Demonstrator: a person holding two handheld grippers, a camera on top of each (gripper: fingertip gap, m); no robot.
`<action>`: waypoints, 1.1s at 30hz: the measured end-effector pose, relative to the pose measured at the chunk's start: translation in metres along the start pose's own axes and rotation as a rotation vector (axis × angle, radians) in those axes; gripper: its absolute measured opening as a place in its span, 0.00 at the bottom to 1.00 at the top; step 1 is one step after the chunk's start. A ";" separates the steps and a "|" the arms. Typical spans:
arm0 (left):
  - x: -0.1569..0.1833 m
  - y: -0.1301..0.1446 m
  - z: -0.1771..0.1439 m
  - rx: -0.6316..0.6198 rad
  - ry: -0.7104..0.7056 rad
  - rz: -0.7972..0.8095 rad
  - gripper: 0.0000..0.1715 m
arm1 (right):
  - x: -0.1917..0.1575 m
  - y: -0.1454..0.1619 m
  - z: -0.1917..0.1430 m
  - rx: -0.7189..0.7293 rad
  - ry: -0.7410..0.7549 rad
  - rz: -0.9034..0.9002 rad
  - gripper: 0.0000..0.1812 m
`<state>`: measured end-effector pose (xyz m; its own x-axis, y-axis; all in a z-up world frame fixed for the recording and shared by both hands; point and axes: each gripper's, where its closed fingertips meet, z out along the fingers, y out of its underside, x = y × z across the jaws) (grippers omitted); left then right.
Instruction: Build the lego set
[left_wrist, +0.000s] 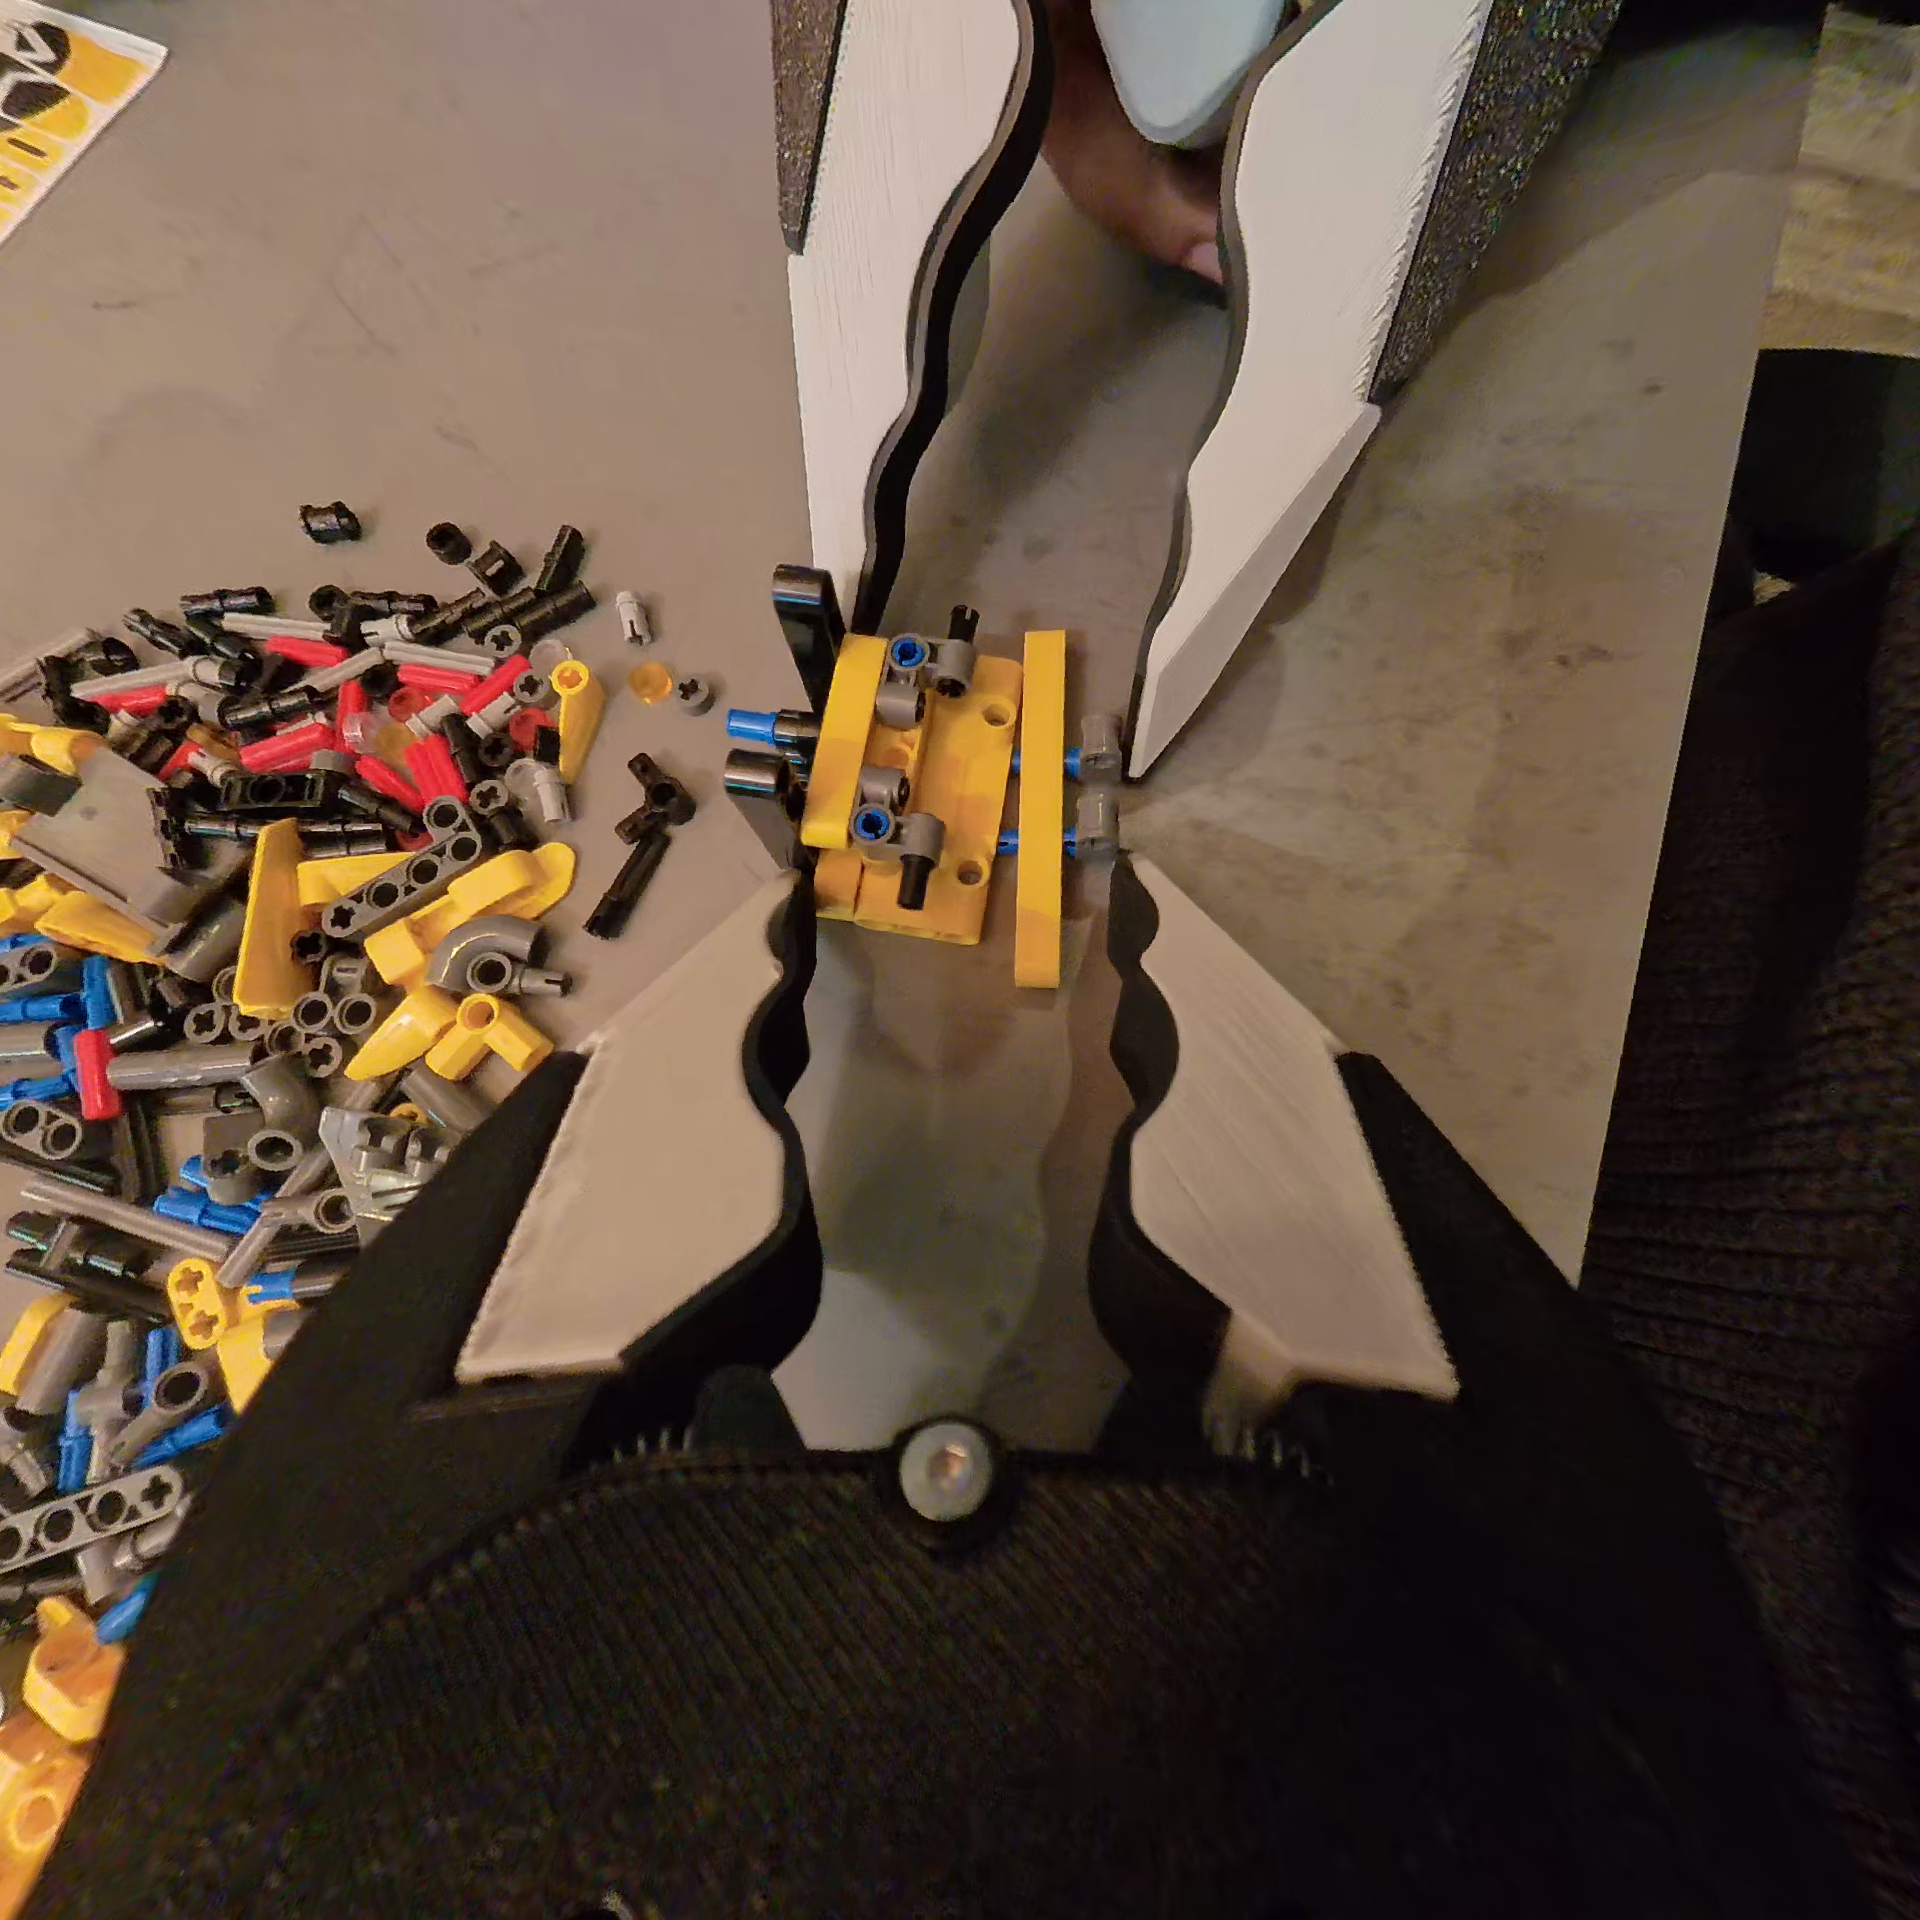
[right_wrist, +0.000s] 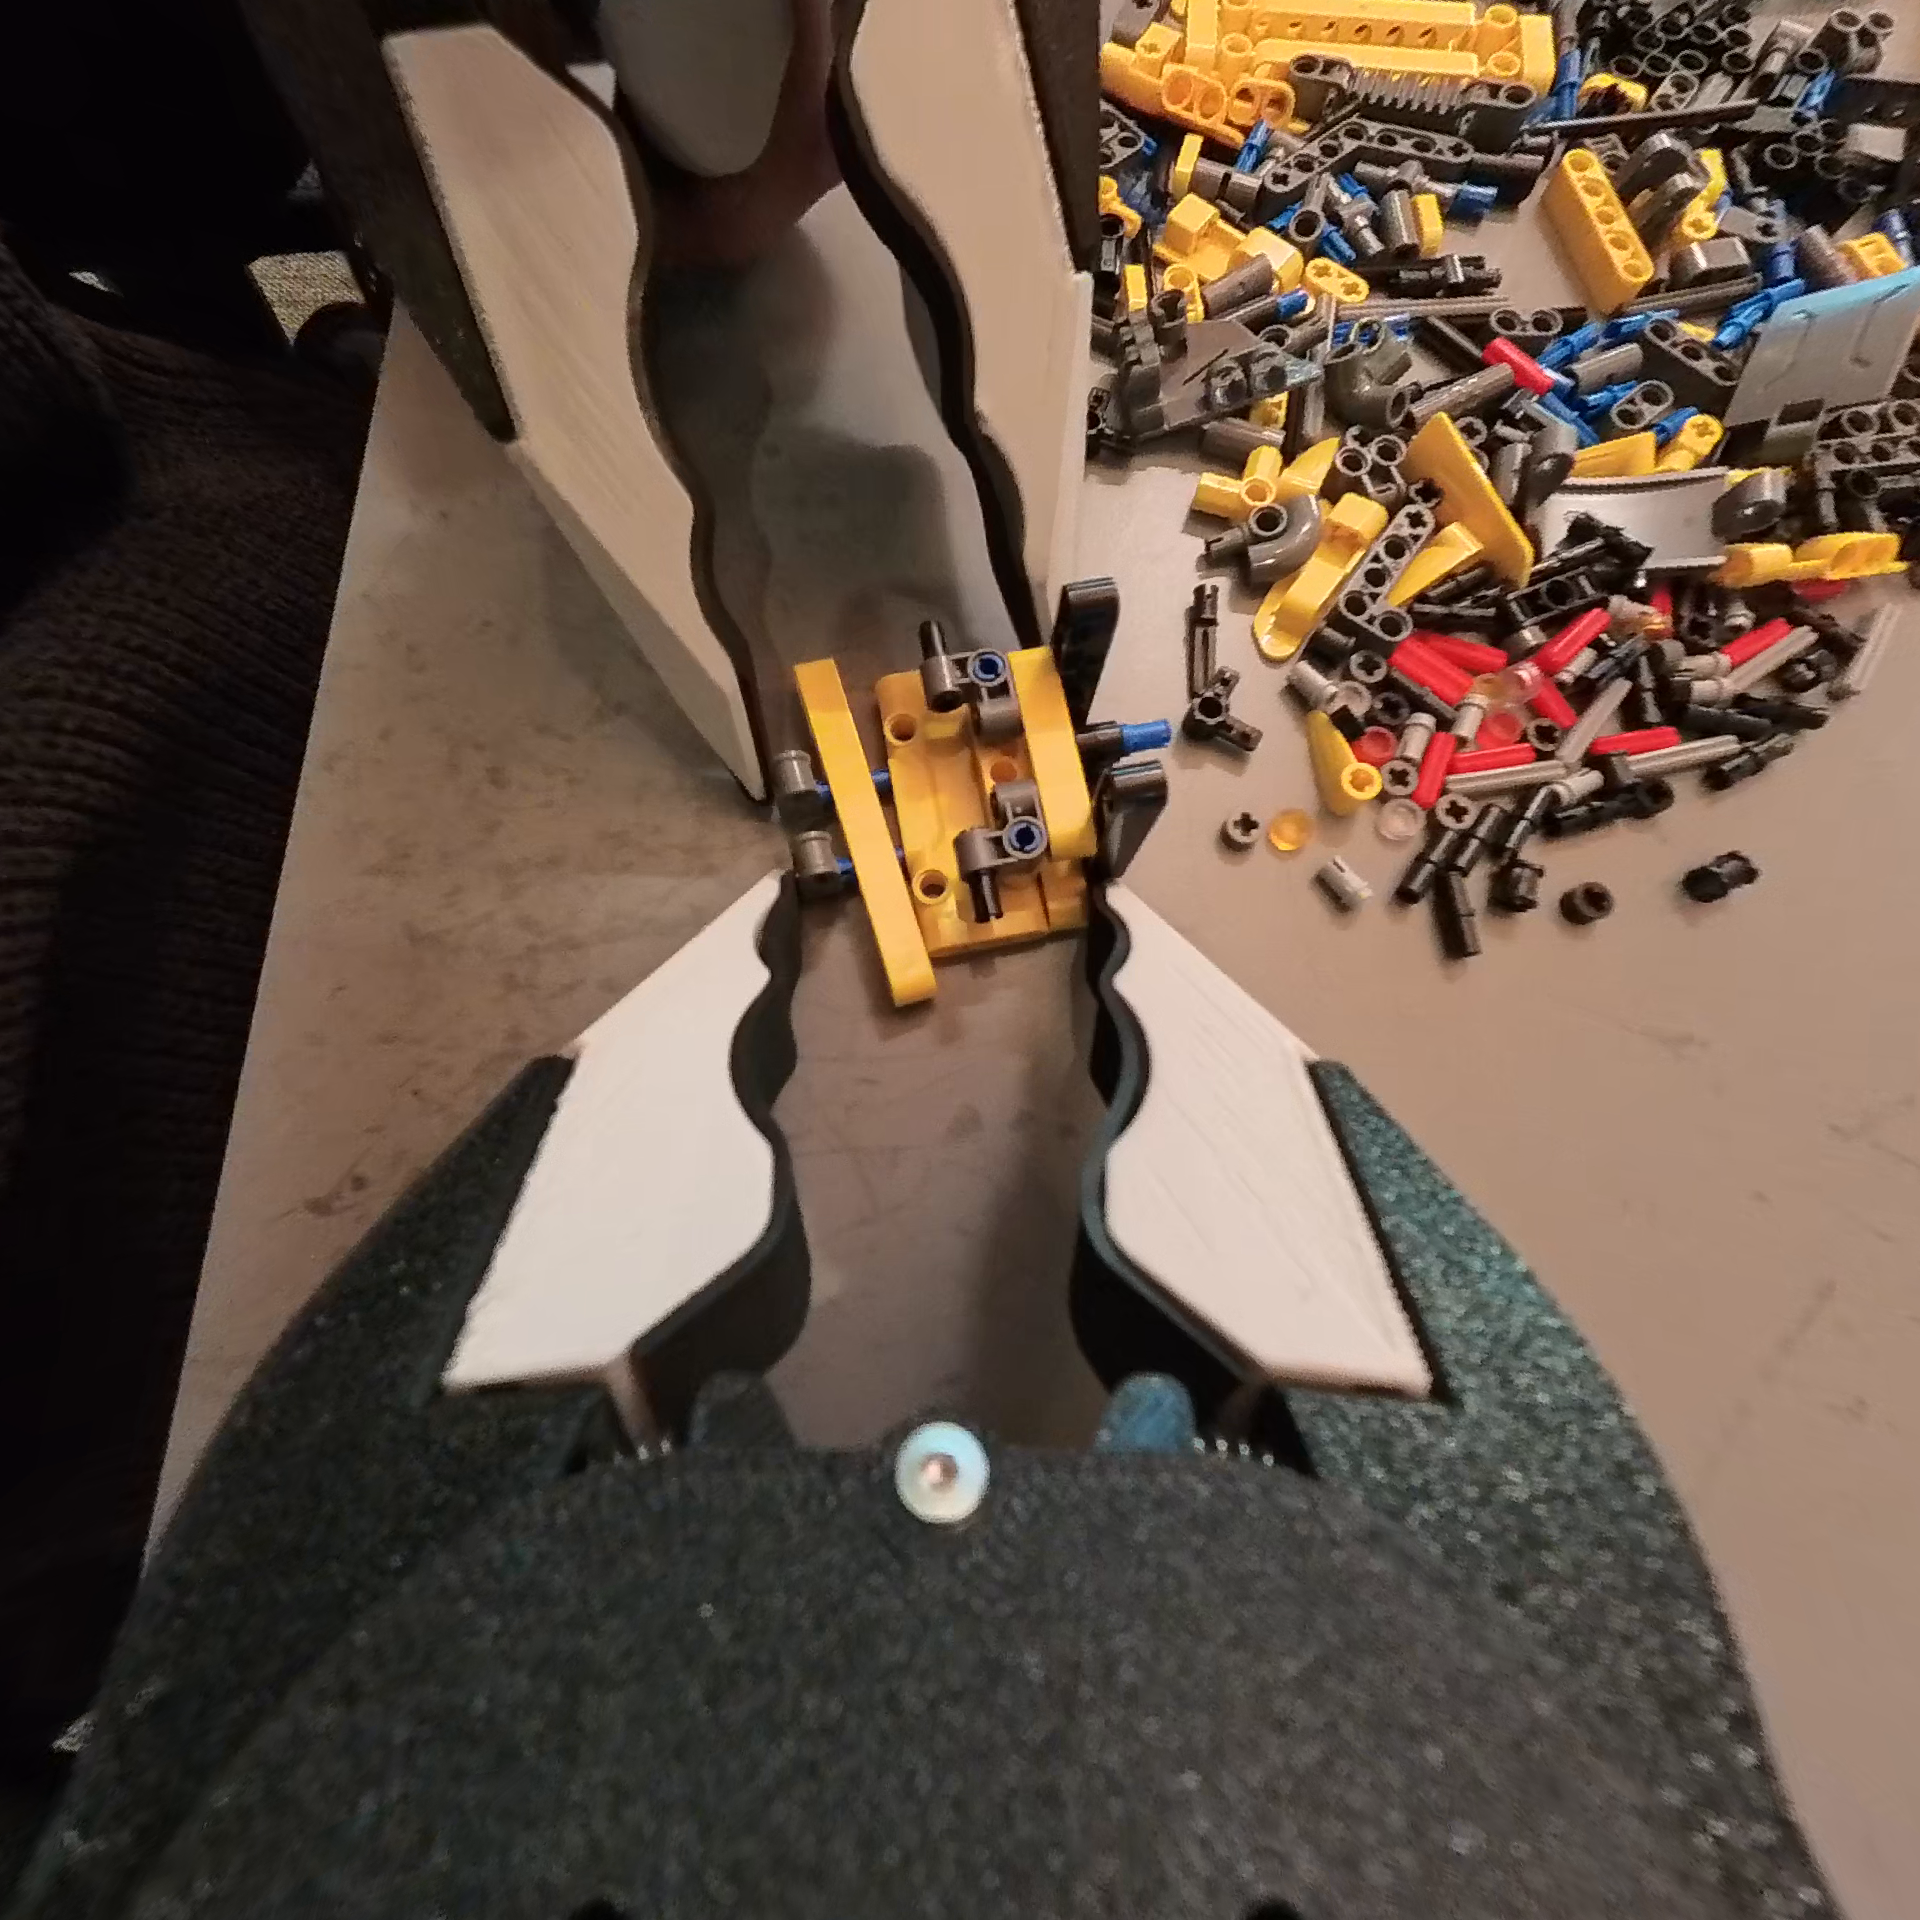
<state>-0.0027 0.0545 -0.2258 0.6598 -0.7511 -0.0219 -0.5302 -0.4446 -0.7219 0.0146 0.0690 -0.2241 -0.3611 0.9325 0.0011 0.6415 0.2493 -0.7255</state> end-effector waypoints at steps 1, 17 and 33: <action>0.000 0.000 0.000 -0.004 -0.009 0.012 0.32 | 0.000 0.000 0.000 -0.002 0.004 -0.005 0.30; 0.003 0.004 -0.002 -0.007 0.036 0.024 0.27 | -0.003 0.001 0.000 -0.002 -0.017 -0.022 0.33; 0.001 -0.001 0.001 -0.002 -0.051 0.010 0.26 | -0.002 -0.004 0.004 -0.001 0.032 -0.055 0.45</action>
<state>-0.0010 0.0552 -0.2259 0.6809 -0.7295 -0.0646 -0.5379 -0.4383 -0.7200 0.0098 0.0651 -0.2238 -0.3744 0.9251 0.0630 0.6217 0.3008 -0.7232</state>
